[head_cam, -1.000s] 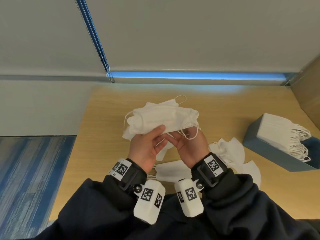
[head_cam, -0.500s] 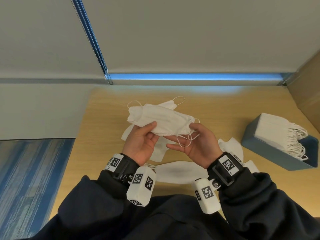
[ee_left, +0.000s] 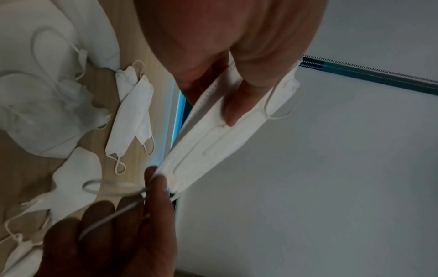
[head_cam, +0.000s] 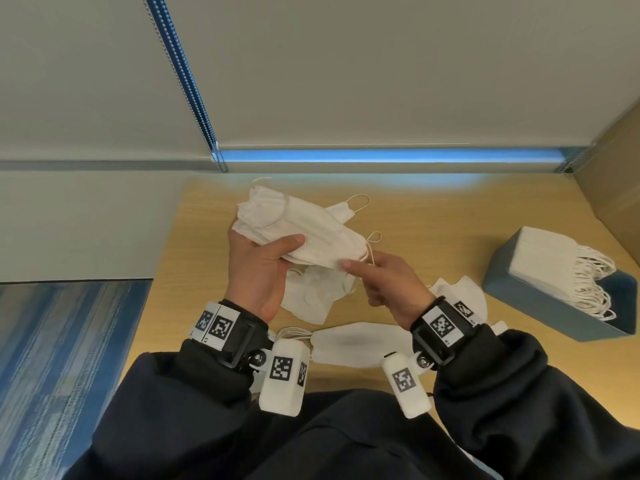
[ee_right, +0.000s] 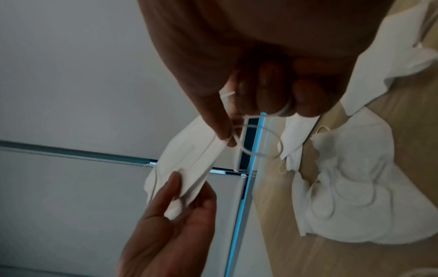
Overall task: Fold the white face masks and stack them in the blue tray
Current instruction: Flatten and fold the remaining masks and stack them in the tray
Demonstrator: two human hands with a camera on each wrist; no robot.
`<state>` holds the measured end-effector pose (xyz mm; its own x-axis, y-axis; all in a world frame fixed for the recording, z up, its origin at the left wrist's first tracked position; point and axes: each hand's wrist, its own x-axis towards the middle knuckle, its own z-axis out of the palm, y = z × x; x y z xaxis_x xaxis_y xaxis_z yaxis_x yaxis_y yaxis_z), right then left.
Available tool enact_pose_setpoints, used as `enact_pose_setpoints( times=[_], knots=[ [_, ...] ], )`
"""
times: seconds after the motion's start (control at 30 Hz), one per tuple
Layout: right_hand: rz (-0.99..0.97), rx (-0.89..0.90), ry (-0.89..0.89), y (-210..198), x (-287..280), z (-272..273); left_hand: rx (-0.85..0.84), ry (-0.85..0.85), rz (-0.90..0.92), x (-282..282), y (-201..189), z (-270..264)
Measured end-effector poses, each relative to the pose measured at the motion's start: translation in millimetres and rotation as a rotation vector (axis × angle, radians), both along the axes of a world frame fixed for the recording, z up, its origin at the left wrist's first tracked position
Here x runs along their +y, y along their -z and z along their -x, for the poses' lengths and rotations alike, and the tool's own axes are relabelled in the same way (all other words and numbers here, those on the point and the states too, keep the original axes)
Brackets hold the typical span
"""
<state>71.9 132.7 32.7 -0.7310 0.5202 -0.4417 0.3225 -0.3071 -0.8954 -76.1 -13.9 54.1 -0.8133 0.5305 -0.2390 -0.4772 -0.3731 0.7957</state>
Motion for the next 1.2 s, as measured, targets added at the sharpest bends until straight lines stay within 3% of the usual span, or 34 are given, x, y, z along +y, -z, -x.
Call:
enact_pose_setpoints(
  times=[0.17,0.2,0.3,0.37,0.47,0.57,0.67,0.73,0.9,1.03,1.1,1.2],
  knots=[
    [-0.047,-0.017,-0.019,7.6,2.4,-5.9,0.077,-0.096,0.122,-8.4,-10.8,8.0],
    [-0.059,-0.013,-0.035,6.9,3.4,-8.6,0.175,-0.118,0.193,-11.1,-10.6,13.2],
    [-0.056,-0.022,-0.028,11.6,9.5,-16.3,0.68,-0.135,0.494,-18.8,-8.7,29.5],
    [-0.056,-0.022,0.001,14.7,12.4,-22.2,0.855,-0.14,0.605,-23.0,-9.5,37.3],
    [0.014,-0.03,0.046,21.2,15.2,-32.1,0.727,-0.108,0.585,-29.0,-17.9,49.8],
    [0.2,-0.043,0.102,27.6,21.9,-41.7,0.57,0.206,0.618,-36.4,-34.7,61.6],
    [0.329,-0.049,0.18,30.8,29.5,-48.1,0.581,0.415,0.698,-44.4,-48.0,73.7],
    [0.352,-0.044,0.218,32.5,31.2,-50.9,0.561,0.42,0.663,-45.2,-50.3,78.1],
    [0.474,-0.004,0.269,37.4,26.6,-50.0,0.431,0.245,0.553,-34.9,-37.2,73.6],
    [0.493,0.029,0.318,36.2,27.9,-53.2,0.35,0.295,0.502,-29.2,-22.0,66.9],
    [0.443,0.043,0.363,31.9,30.4,-55.6,0.279,0.325,0.465,-27.2,-13.4,60.2],
    [0.189,0.082,0.363,15.6,35.6,-56.6,0.09,0.359,0.448,-25.6,9.9,47.9]
  ],
)
